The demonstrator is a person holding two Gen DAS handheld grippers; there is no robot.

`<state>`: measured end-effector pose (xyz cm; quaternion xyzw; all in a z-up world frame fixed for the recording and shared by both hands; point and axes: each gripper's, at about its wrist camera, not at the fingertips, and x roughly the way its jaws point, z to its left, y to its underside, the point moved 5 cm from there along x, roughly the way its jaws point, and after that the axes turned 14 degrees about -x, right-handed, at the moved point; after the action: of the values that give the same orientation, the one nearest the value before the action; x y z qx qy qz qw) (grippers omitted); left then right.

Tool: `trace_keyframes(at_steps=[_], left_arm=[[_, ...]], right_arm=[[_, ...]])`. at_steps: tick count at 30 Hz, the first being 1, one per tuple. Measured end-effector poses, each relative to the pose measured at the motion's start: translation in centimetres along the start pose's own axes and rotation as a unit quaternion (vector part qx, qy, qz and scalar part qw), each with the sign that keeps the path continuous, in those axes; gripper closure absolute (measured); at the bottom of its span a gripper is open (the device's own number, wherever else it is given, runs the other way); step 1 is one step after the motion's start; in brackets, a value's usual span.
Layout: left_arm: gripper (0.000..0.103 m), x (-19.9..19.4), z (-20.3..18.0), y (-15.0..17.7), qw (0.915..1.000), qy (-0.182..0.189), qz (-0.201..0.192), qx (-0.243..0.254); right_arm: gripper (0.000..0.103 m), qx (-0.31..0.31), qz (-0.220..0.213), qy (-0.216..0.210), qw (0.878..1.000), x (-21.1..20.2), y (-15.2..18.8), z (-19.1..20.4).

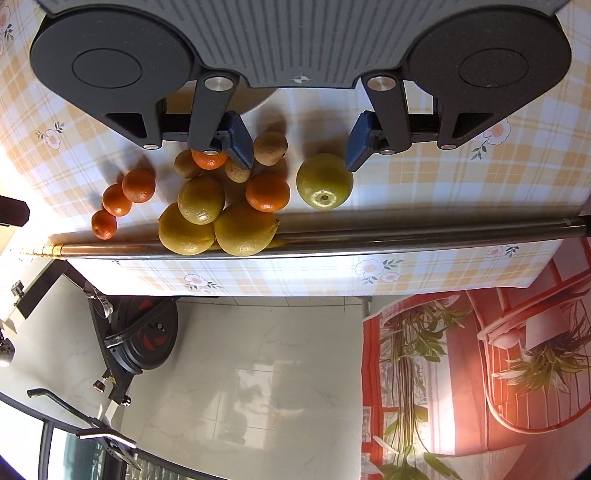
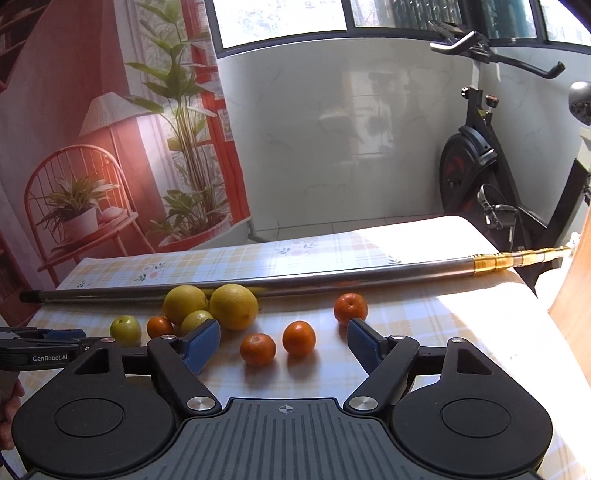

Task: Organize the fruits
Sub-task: 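Close left tool on a brown kiwi while right tool moves toward the fruit pile, then grasp a large yellow grapefruit with right tool and lift it while left tool holds kiwi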

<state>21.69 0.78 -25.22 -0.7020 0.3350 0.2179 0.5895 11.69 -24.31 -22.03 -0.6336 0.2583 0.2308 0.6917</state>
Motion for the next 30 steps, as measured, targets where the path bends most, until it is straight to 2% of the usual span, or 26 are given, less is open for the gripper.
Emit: trace_keyframes(at_steps=[6, 14, 18, 20, 27, 30], left_arm=[[0.054, 3.2, -0.5, 0.5, 0.9982, 0.027, 0.051, -0.014], [0.067, 5.2, -0.5, 1.0, 0.9968, 0.035, 0.069, -0.022], [0.069, 6.0, -0.5, 1.2, 0.9962, 0.031, 0.076, -0.027], [0.073, 6.1, -0.4, 1.1, 0.9962, 0.034, 0.073, -0.032], [0.073, 4.8, -0.2, 0.9, 0.9972, 0.035, 0.056, -0.035], [0.073, 3.9, -0.4, 0.8, 0.9981, 0.037, 0.043, -0.027]], right_arm=[[0.040, 0.006, 0.010, 0.002, 1.000, 1.0, 0.8, -0.8], [0.043, 0.009, 0.017, 0.001, 1.000, 1.8, 1.0, -1.2], [0.044, 0.008, 0.019, 0.001, 1.000, 2.0, 1.1, -1.2], [0.044, 0.007, 0.018, 0.003, 1.000, 2.0, 1.1, -1.2], [0.044, -0.009, 0.019, -0.002, 1.000, 3.2, 1.0, -1.3], [0.044, -0.032, 0.012, -0.020, 0.999, 4.4, 0.3, -0.7]])
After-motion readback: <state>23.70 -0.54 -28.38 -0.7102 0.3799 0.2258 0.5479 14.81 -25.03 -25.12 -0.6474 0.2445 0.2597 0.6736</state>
